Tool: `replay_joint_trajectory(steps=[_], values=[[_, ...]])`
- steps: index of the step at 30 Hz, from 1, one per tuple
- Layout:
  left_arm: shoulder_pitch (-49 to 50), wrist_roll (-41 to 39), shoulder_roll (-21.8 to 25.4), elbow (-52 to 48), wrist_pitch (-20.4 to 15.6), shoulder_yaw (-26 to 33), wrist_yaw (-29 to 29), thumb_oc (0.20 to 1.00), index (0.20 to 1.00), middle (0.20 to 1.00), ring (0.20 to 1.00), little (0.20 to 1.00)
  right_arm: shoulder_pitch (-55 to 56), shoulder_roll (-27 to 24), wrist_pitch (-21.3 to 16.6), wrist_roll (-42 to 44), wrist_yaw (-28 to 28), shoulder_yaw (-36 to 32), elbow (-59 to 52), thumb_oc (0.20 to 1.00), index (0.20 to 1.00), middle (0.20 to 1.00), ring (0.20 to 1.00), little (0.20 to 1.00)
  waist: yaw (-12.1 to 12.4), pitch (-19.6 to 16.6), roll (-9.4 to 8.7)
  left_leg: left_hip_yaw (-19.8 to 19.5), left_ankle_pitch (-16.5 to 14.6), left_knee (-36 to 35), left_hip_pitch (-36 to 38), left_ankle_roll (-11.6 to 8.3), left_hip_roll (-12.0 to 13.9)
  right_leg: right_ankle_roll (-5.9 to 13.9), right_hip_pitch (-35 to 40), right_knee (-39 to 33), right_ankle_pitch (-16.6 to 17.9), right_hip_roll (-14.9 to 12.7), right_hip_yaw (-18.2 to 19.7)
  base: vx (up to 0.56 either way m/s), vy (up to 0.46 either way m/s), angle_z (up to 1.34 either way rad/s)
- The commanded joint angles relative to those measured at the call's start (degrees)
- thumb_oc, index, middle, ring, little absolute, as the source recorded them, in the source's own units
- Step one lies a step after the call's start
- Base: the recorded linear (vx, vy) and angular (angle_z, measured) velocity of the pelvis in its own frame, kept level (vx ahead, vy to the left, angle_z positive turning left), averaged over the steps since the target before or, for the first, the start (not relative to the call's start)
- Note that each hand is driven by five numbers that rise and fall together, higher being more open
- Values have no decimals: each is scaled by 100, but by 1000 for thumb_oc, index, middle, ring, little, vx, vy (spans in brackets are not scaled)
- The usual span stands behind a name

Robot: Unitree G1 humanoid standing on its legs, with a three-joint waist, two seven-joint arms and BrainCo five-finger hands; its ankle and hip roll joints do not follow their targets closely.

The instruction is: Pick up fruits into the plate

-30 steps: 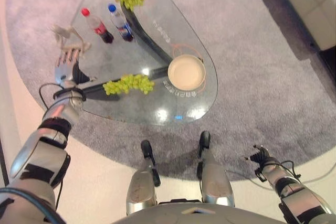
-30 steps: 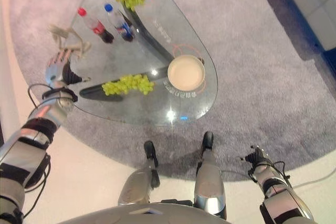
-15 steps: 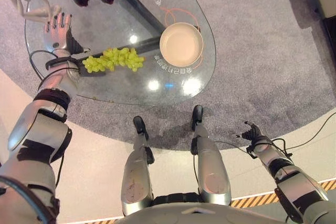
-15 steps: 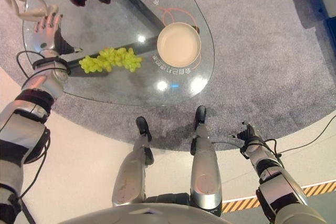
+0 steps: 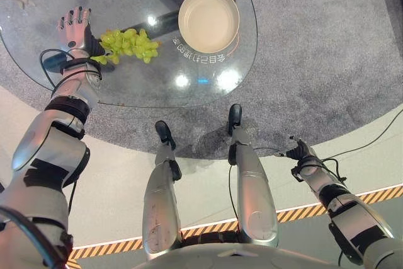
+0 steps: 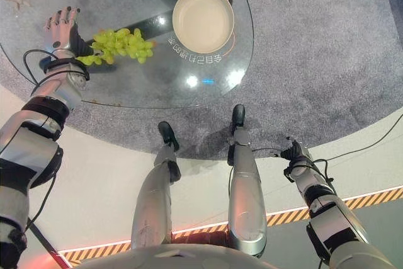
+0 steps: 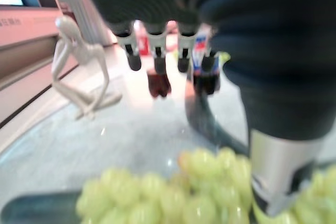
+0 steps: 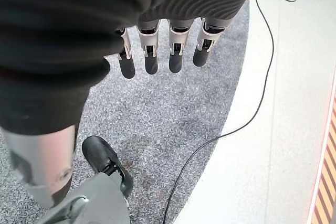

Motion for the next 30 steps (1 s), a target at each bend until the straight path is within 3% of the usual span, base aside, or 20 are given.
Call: replay_joint_trajectory(steps=[1, 12, 19, 20, 21, 22, 23, 30], values=[[-455, 43, 335, 379, 280, 29, -85, 1000, 1000, 1000, 1000, 1000, 244, -350, 91, 160, -186, 24, -178, 1000, 1000, 1000, 1000, 1000, -136, -61, -159, 103, -755, 914, -674, 76, -459, -119, -197, 367, -572, 594, 199, 11, 21, -5], [-567, 97, 362, 624, 617, -35, 77, 1000, 1000, 1000, 1000, 1000, 252, -442, -71, 183, -207, -14, -239, 1000, 1000, 1000, 1000, 1000, -207, -61, -128, 115, -803, 1187, -1031, 70, -408, -145, -565, 553, -607, 610, 265, 3, 5, -1], [-637, 180, 417, 930, 1010, 162, 507, 1000, 1000, 1000, 1000, 1000, 322, -419, -239, 333, -280, -8, -311, 1000, 1000, 1000, 1000, 1000, -222, -61, -218, 70, -850, 1380, -1325, 74, -362, -181, -808, 655, -637, 644, 279, 12, -1, 0], [-633, 189, 409, 987, 1078, 194, 584, 1000, 1000, 1000, 1000, 1000, 351, -408, -258, 362, -286, 2, -321, 1000, 1000, 1000, 1000, 1000, -217, -61, -222, 11, -1055, 1454, -1253, 21, -351, -142, -731, 730, -827, 654, 291, 0, 0, 0], [-710, 174, 432, 1066, 1191, 243, 668, 1000, 1000, 1000, 1000, 1000, 326, -410, -301, 407, -289, 1, -349, 1000, 1000, 1000, 1000, 1000, -236, -61, -254, 59, -877, 1459, -1439, 68, -350, -192, -899, 691, -646, 647, 279, 84, -22, 4], [-729, 151, 436, 1123, 1252, 253, 683, 1000, 1000, 1000, 1000, 1000, 351, -398, -327, 437, -294, 11, -346, 1000, 1000, 1000, 1000, 1000, -228, -61, -255, -21, -1095, 1576, -1407, 16, -342, -159, -849, 782, -837, 661, 303, 4, -35, 5], [-760, 118, 450, 1149, 1297, 254, 675, 1000, 1000, 1000, 1000, 1000, 344, -398, -337, 461, -301, 15, -356, 1000, 1000, 1000, 1000, 1000, -230, -61, -261, -35, -1095, 1598, -1454, 14, -343, -162, -885, 785, -831, 660, 308, 71, -11, 3], [-787, 199, 447, 1253, 1176, 268, 505, 1000, 1000, 1000, 1000, 1000, 365, -386, -373, 565, -331, 19, -484, 1000, 1000, 1000, 1000, 1000, -231, -61, -324, -99, -1153, 1693, -1614, 15, -339, -162, -1019, 809, -820, 668, 316, 0, 0, 0]])
